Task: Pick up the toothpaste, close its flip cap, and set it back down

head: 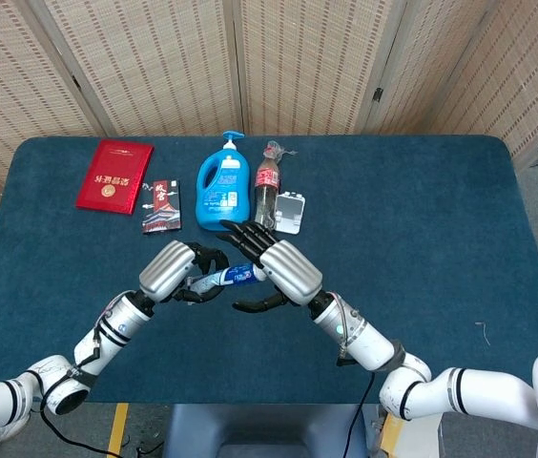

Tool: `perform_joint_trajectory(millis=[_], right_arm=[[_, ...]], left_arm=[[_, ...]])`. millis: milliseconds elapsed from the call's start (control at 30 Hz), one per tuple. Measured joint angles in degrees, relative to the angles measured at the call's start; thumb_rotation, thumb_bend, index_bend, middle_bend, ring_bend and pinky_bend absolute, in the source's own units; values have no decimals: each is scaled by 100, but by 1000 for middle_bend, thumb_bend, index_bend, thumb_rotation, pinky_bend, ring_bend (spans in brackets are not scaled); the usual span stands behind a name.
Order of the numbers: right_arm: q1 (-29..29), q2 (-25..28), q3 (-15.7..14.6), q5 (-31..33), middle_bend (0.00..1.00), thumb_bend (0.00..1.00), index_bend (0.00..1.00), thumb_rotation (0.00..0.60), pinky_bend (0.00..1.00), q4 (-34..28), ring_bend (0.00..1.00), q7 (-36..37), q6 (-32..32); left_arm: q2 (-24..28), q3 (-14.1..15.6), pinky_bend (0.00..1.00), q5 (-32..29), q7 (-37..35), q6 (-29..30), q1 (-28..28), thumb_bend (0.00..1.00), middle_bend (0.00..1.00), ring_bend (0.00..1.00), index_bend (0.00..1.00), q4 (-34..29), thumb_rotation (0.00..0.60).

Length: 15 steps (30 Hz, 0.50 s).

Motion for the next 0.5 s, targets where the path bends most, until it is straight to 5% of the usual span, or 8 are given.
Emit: perform_joint_trajectory(millis=[500], right_arm=[[-114,136,-64,-117,0,0,0,68,0,-40,0,89,193]], left_arm=[[-8,74,577,11,49,-51,30,625,859,785,755,126,600]])
